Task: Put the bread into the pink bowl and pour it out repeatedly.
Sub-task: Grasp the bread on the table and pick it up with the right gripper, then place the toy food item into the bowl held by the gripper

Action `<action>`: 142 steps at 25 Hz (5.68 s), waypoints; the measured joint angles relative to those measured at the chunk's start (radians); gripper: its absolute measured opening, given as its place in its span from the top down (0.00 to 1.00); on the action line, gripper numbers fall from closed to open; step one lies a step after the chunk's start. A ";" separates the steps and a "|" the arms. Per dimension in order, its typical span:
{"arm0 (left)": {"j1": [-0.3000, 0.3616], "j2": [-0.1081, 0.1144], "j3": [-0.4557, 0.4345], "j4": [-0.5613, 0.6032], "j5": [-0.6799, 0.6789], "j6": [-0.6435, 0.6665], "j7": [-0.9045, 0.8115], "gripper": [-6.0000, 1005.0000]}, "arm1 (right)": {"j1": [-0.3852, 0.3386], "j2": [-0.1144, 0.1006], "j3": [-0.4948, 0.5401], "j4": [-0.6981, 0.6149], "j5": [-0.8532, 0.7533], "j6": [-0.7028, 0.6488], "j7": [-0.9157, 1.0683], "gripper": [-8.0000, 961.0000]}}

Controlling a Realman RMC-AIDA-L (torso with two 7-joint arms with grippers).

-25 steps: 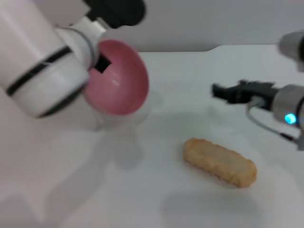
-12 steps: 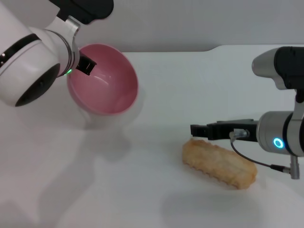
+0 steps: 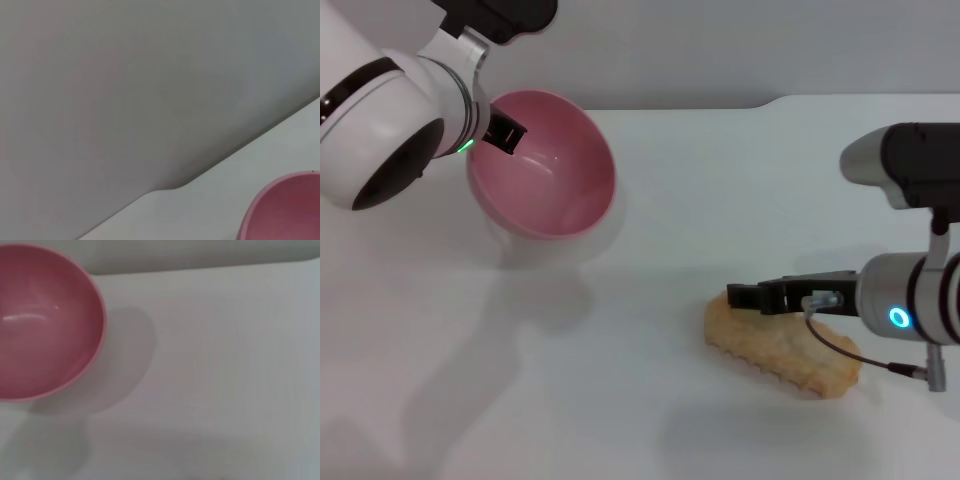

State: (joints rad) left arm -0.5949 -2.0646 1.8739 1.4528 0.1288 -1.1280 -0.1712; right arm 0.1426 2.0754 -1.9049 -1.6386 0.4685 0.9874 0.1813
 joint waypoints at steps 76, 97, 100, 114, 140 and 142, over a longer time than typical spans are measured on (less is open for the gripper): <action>-0.021 0.004 -0.192 -0.091 -0.087 -0.005 0.110 0.95 | 0.114 0.000 -0.012 0.109 -0.006 -0.168 -0.114 0.74; -0.041 0.003 -0.186 -0.102 -0.087 -0.007 0.115 0.95 | 0.254 0.001 -0.018 0.402 0.205 -0.294 -0.170 0.13; -0.045 0.003 -0.185 -0.104 -0.091 -0.007 0.120 0.95 | 0.280 0.003 -0.017 0.466 0.265 -0.311 -0.212 0.13; -0.048 0.003 -0.184 -0.105 -0.091 -0.006 0.121 0.95 | 0.324 -0.001 -0.008 0.577 0.417 -0.322 -0.321 0.20; -0.048 -0.004 -0.111 -0.134 -0.202 0.026 0.111 0.95 | 0.088 0.003 0.186 -0.101 0.118 -0.089 -0.279 0.48; -0.049 -0.004 -0.085 -0.134 -0.238 0.040 0.108 0.95 | 0.097 0.003 0.167 -0.111 0.118 -0.089 -0.270 0.50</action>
State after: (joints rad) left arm -0.6440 -2.0691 1.7891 1.3192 -0.1094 -1.0885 -0.0636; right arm 0.2397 2.0783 -1.7376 -1.7496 0.5860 0.8989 -0.0891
